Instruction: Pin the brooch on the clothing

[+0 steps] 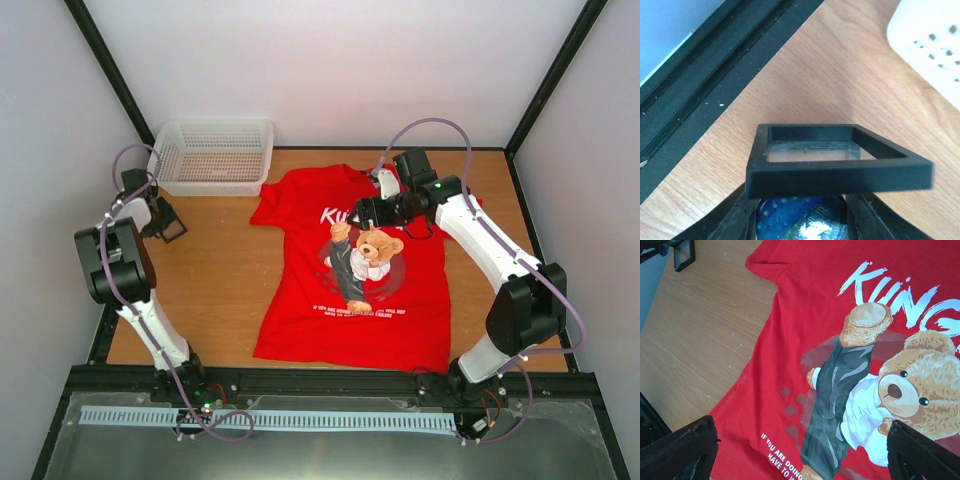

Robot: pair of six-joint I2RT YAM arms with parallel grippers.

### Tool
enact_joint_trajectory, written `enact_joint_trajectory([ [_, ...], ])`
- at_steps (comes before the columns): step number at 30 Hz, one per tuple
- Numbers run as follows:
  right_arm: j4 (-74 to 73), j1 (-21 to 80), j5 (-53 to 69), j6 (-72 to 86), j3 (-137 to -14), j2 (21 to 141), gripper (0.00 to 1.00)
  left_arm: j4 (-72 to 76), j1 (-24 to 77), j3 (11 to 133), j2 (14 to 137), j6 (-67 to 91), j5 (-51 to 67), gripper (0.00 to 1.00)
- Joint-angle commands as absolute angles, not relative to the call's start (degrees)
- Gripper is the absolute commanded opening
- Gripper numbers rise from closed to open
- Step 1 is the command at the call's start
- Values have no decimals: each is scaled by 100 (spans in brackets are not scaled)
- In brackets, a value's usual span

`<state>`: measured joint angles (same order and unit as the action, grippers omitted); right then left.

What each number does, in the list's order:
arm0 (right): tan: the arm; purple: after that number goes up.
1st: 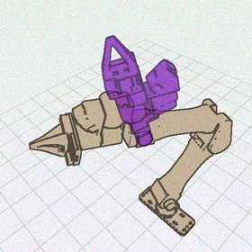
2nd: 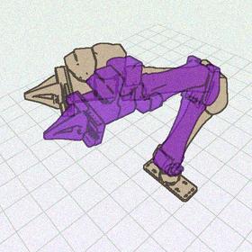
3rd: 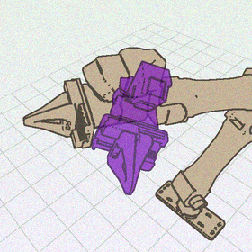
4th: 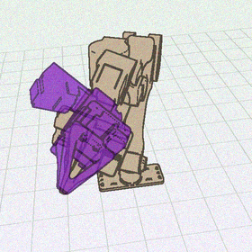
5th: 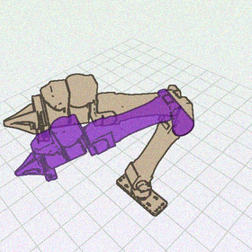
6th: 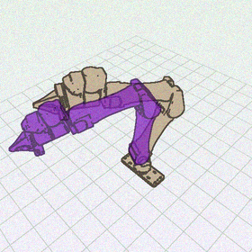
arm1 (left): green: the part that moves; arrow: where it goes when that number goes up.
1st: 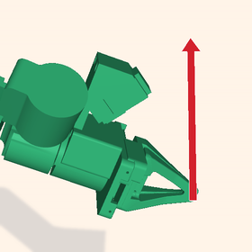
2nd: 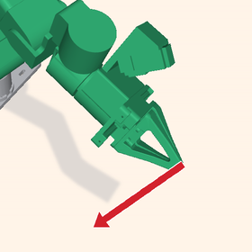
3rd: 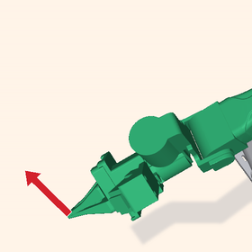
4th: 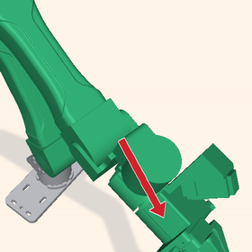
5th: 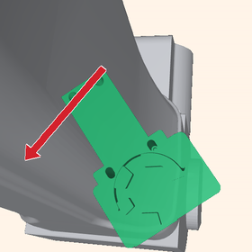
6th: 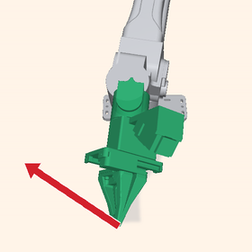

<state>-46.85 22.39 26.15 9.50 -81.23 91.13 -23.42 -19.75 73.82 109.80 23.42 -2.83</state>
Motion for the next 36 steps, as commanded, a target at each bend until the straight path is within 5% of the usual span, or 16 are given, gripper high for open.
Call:
enact_joint_trajectory([
  [1, -4601, 2197, 2691, 993, -8100, 9162, 90, -2387, -1947, 7344, 10585, 2316, -165, 46],
  [20, -4550, 2195, 2732, 1021, -7956, 9178, 90, -2420, -663, 6281, 8904, 3414, 1342, 46],
  [29, -3825, 2197, 3065, 1064, -7270, 9116, 91, -1871, 1094, 6601, 9265, 4277, 2069, 46],
  [36, -2622, 2218, 3546, 1420, -6408, 9215, 89, -1501, 1529, 7268, 10037, 4432, 3476, 46],
])
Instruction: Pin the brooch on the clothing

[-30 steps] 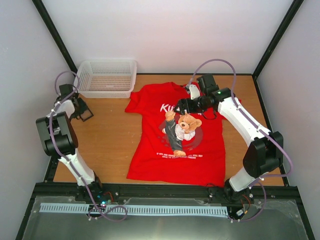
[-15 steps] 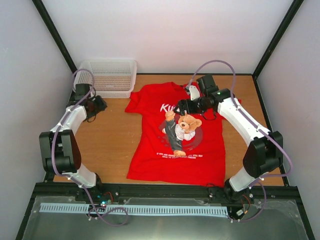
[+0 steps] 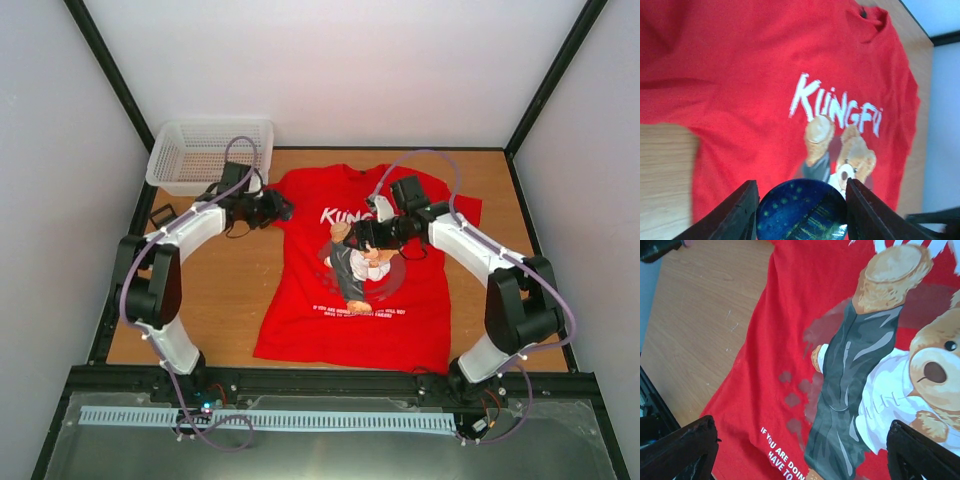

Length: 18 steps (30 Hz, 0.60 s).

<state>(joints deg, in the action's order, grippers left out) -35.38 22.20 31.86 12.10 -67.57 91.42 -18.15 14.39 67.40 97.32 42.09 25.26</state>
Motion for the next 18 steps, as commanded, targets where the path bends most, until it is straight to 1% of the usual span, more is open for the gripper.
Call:
enact_joint_trajectory([
  [1, -2413, 2226, 3526, 1394, -6228, 9162, 89, -1528, 1552, 7353, 10119, 4389, 3643, 46],
  [5, -1574, 2249, 3303, 937, -5778, 8805, 89, -1840, 1572, 7635, 10461, 4130, 4270, 46],
  [8, -1081, 2311, 3279, 123, -5587, 8550, 90, -2202, 1573, 7753, 10635, 3908, 4461, 46],
  [10, -908, 2418, 3302, -587, -5524, 8464, 91, -2318, 1577, 7745, 10700, 3828, 4643, 46],
  [12, -743, 2654, 2971, -1260, -5466, 8402, 91, -2452, 1595, 7767, 10737, 3734, 4774, 46],
  [16, -154, 3097, 2559, -3344, -4923, 8053, 90, -2855, 1608, 7922, 10799, 3449, 4904, 46],
  [18, -10, 3154, 2564, -3938, -4759, 7945, 92, -3042, 1608, 7976, 10812, 3315, 4993, 46],
])
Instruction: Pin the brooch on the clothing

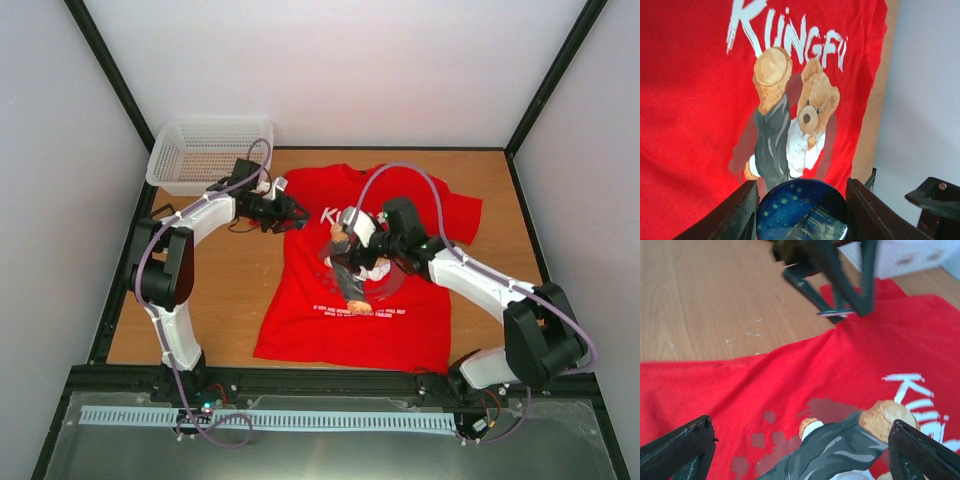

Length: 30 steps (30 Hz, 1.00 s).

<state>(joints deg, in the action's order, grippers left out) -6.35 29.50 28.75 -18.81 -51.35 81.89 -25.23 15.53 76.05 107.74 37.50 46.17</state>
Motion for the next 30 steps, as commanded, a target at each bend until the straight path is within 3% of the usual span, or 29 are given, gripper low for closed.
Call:
enact_joint_trajectory([
  [1, 21, 3155, 2552, -3998, -4799, 7949, 92, -3108, 1608, 7980, 10825, 3263, 5076, 46],
  [13, 1102, 3009, 4043, -2751, -4468, 7859, 90, -3359, 1662, 7941, 10767, 2667, 6167, 43],
  [23, 1580, 2620, 4533, -3210, -4509, 8170, 88, -3391, 2034, 7832, 10540, 2374, 6430, 44],
  [30, 1148, 2470, 4775, -3739, -4734, 8371, 86, -3306, 2076, 7900, 10409, 2404, 6471, 44],
])
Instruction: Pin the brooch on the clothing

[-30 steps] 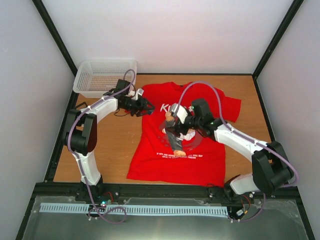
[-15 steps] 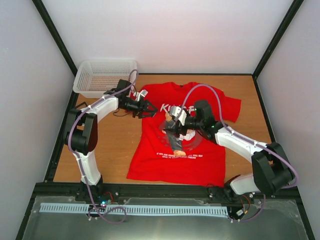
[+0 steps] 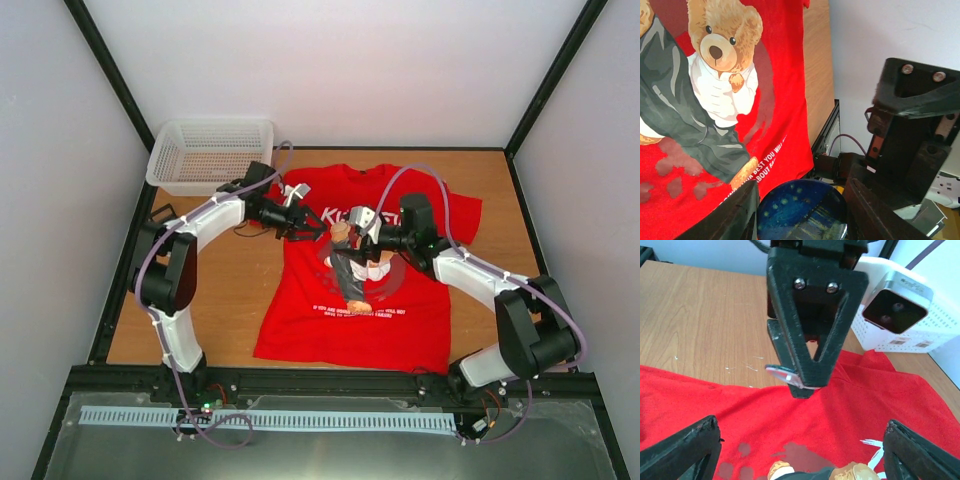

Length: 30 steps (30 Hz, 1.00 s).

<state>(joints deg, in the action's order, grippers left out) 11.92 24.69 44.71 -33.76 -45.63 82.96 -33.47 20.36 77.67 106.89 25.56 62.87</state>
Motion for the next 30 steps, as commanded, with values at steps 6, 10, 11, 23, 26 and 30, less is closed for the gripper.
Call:
enact_joint_trajectory([
  [6, 82, 2448, 5185, -5232, -5298, 8860, 69, -3687, 2304, 8102, 10542, 1970, 6280, 43],
  [10, -80, 2402, 5359, -5670, -5301, 8934, 66, -3749, 2364, 8029, 10442, 1819, 6302, 43],
  [11, -198, 2395, 5448, -5909, -5299, 8942, 63, -3743, 2364, 8008, 10415, 1797, 6317, 43],
  [23, -391, 2395, 5788, -6453, -5636, 9275, 52, -3696, 2432, 7713, 10262, 1727, 6686, 43],
  [26, -560, 2399, 5812, -6692, -5771, 9364, 48, -3724, 2449, 7644, 10219, 1705, 6693, 43],
  [30, -658, 2398, 5920, -6842, -5885, 9416, 47, -3758, 2487, 7573, 10208, 1678, 6688, 43],
])
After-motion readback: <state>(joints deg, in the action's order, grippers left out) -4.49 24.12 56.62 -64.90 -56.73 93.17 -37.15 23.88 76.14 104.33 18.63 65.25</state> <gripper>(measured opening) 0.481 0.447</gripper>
